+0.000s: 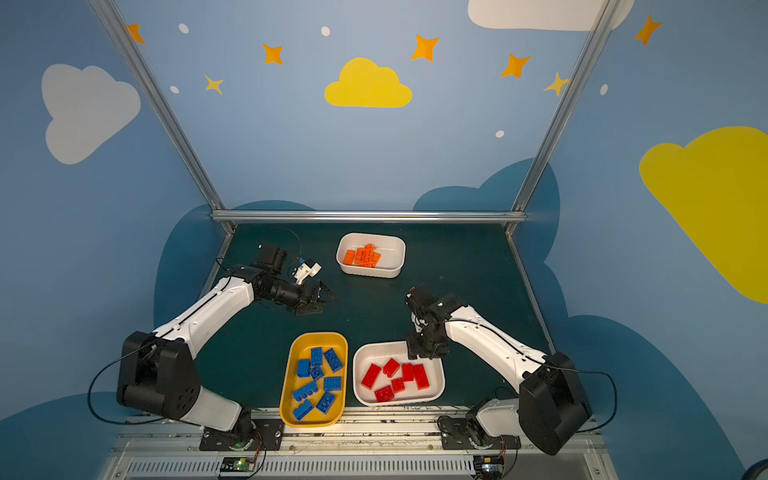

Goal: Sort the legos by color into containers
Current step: 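Move the right gripper to the orange brick and grasp it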

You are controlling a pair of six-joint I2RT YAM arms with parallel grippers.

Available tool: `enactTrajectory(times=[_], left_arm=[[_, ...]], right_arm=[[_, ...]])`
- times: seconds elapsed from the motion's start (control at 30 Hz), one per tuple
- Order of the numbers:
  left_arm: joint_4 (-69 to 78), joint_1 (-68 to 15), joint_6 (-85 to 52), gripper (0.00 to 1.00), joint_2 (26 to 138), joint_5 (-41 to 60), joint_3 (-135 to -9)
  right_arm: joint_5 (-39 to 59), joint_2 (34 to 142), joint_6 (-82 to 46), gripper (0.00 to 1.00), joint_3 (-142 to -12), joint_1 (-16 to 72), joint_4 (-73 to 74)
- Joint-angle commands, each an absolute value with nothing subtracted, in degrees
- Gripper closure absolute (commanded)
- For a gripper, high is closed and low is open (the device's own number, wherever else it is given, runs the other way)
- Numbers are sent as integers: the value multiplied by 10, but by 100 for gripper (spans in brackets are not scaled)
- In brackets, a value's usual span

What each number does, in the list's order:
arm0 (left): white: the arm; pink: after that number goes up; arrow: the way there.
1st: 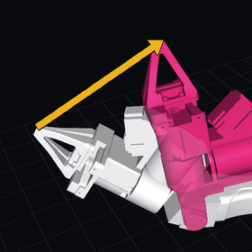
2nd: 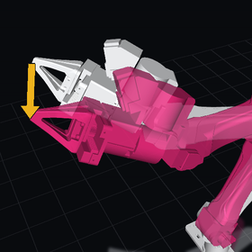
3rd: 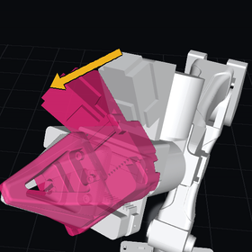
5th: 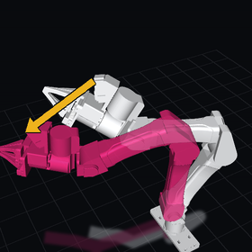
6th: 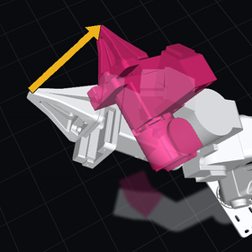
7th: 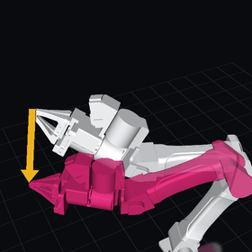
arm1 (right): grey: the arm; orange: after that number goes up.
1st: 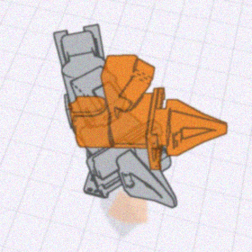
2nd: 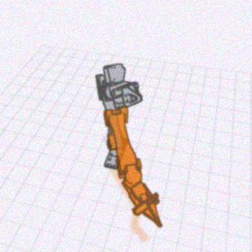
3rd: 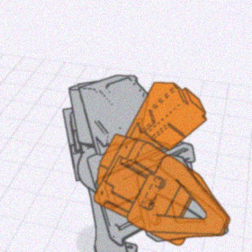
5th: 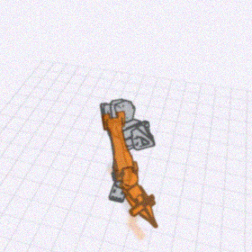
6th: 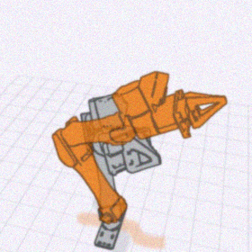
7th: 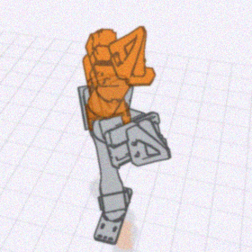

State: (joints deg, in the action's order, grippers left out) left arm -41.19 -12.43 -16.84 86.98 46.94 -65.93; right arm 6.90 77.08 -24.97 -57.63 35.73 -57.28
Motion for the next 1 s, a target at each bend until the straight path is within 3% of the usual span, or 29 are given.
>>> enactTrajectory(times=[0.0,0.37,0.63,0.97], left_arm=[[-421,-124,-162,0,870,477,-677],[-407,-124,-178,0,861,470,-679],[-408,-124,-191,0,849,474,-686],[-431,-124,-193,0,826,461,-681]], right_arm=[[56,768,-152,45,-629,315,-595],[27,955,152,40,-726,228,-441],[-1,1076,243,38,-770,212,-345],[3,1188,268,39,-868,193,-393]])
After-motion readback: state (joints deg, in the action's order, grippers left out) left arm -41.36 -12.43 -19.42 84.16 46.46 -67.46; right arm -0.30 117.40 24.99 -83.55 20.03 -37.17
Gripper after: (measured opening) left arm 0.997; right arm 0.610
